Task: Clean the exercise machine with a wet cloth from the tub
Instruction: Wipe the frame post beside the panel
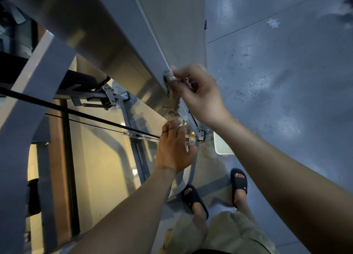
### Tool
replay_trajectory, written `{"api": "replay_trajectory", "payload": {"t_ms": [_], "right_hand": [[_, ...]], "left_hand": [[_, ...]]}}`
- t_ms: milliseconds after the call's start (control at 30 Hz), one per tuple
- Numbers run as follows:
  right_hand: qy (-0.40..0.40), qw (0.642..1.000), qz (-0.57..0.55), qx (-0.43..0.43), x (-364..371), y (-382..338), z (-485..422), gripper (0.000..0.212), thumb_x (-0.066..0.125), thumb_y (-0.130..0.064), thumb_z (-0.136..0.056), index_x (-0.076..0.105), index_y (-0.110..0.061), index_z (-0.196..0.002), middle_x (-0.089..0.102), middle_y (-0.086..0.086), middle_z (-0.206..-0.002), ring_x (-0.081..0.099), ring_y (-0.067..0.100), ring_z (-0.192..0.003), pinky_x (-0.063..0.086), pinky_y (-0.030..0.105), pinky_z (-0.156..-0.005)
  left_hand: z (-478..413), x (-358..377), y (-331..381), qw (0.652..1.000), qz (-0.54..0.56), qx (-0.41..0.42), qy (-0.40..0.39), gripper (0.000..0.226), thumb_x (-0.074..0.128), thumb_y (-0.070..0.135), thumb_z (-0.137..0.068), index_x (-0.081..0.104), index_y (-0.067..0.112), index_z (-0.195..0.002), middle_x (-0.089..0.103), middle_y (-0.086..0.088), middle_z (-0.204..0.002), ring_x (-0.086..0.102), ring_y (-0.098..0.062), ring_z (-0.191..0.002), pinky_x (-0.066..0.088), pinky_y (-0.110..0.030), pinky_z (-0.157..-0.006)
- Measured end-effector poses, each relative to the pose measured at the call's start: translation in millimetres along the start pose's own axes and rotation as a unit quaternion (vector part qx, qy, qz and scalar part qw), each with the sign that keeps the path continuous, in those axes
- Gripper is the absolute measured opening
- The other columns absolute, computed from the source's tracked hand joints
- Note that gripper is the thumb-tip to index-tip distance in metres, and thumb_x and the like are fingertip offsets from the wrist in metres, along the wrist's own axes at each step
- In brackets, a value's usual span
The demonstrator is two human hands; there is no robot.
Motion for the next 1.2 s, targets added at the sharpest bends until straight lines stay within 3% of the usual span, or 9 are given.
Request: {"api": "replay_trajectory", "payload": {"t_ms": [133, 233, 333, 467, 600, 700, 767, 867, 1200], "right_hand": [[-0.098, 0.962, 0.172, 0.186, 8.3, 102.2, 31.3, 0.017, 0.07, -0.008, -0.09, 0.066, -0.023, -0.084, 0.056, 0.0, -0.086, 0.062, 0.025, -0.086, 0.038, 0.014, -0.067], [-0.095, 0.95, 0.106, 0.277, 9.1, 124.8, 42.2, 0.018, 0.072, -0.021, -0.095, 0.062, -0.03, -0.082, 0.067, -0.006, -0.084, 0.065, 0.011, -0.079, 0.047, 0.02, -0.072], [-0.044, 0.973, 0.0, 0.226, 6.2, 88.3, 27.6, 0.005, 0.071, -0.034, -0.096, 0.068, -0.038, -0.096, 0.069, -0.003, -0.103, 0.066, -0.002, -0.093, 0.05, 0.017, -0.08], [-0.005, 0.998, 0.056, 0.02, 0.7, 48.8, 21.8, 0.011, 0.073, -0.009, -0.091, 0.073, -0.014, -0.101, 0.063, 0.003, -0.103, 0.062, 0.008, -0.095, 0.049, 0.018, -0.083], [-0.028, 0.981, 0.172, 0.081, 4.9, 100.7, 36.3, 0.015, 0.065, 0.007, -0.079, 0.07, -0.004, -0.087, 0.05, -0.01, -0.084, 0.057, 0.017, -0.081, 0.038, 0.006, -0.07], [-0.058, 0.98, 0.154, 0.111, 3.3, 109.9, 35.2, 0.011, 0.063, -0.01, -0.084, 0.07, -0.011, -0.093, 0.058, -0.005, -0.088, 0.064, 0.022, -0.085, 0.043, 0.015, -0.07], [-0.046, 0.987, 0.129, 0.08, -0.4, 97.8, 28.8, 0.013, 0.065, -0.021, -0.089, 0.071, -0.016, -0.1, 0.064, -0.001, -0.093, 0.063, 0.014, -0.087, 0.048, 0.022, -0.074], [-0.026, 0.991, 0.13, 0.007, 1.3, 86.5, 31.6, 0.009, 0.069, -0.003, -0.089, 0.071, -0.006, -0.096, 0.062, 0.007, -0.095, 0.059, 0.01, -0.085, 0.044, 0.017, -0.074], [-0.053, 0.989, 0.14, -0.016, 13.1, 86.2, 42.1, 0.015, 0.06, 0.0, -0.093, 0.067, -0.006, -0.105, 0.054, 0.009, -0.101, 0.057, 0.017, -0.085, 0.05, 0.027, -0.074]], "left_hand": [[-0.4, -3.8, 2.9, 1.0, -0.023, -0.003, 0.011, 0.044, 0.052, 0.041, -0.077, 0.062, 0.008, -0.105, 0.048, -0.01, -0.132, 0.041, -0.032, -0.132, 0.049, -0.045, -0.102], [-0.9, -4.1, 3.8, 1.0, -0.019, 0.002, 0.015, 0.043, 0.052, 0.04, -0.077, 0.062, 0.008, -0.104, 0.049, -0.011, -0.13, 0.043, -0.031, -0.13, 0.047, -0.043, -0.104], [-0.8, -1.5, 0.5, 0.999, -0.031, -0.001, 0.012, 0.046, 0.052, 0.042, -0.078, 0.064, 0.006, -0.104, 0.05, -0.014, -0.127, 0.042, -0.034, -0.129, 0.045, -0.044, -0.105], [-0.5, 0.2, 0.0, 0.999, -0.035, 0.012, 0.018, 0.046, 0.055, 0.04, -0.079, 0.065, 0.004, -0.104, 0.052, -0.018, -0.129, 0.041, -0.038, -0.129, 0.041, -0.043, -0.105], [0.5, -0.8, 1.9, 0.999, -0.031, 0.013, 0.029, 0.04, 0.054, 0.039, -0.079, 0.062, 0.006, -0.1, 0.052, -0.015, -0.126, 0.045, -0.035, -0.126, 0.041, -0.042, -0.107], [-0.9, -0.8, 2.3, 0.999, -0.033, 0.018, 0.037, 0.037, 0.055, 0.038, -0.079, 0.061, 0.007, -0.098, 0.052, -0.014, -0.126, 0.045, -0.035, -0.126, 0.039, -0.042, -0.108], [-0.3, -0.5, 1.8, 0.999, -0.034, 0.013, 0.041, 0.038, 0.055, 0.039, -0.078, 0.061, 0.007, -0.098, 0.05, -0.013, -0.125, 0.043, -0.034, -0.125, 0.04, -0.042, -0.107], [-0.2, -1.4, 2.4, 0.998, -0.037, 0.011, 0.045, 0.042, 0.055, 0.039, -0.077, 0.061, 0.006, -0.102, 0.045, -0.01, -0.126, 0.039, -0.031, -0.124, 0.041, -0.042, -0.106], [-2.2, 0.2, 2.4, 0.996, -0.072, -0.006, 0.054, 0.04, 0.059, 0.023, -0.077, 0.055, 0.002, -0.11, 0.047, -0.017, -0.131, 0.04, -0.032, -0.132, 0.027, -0.036, -0.118]]}}
Point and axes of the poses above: each hand's wrist, its own z-axis away from the middle knuckle, its own x-axis out of the palm, y = z × x, the point moved 9 cm from there along -z, towards the middle knuckle
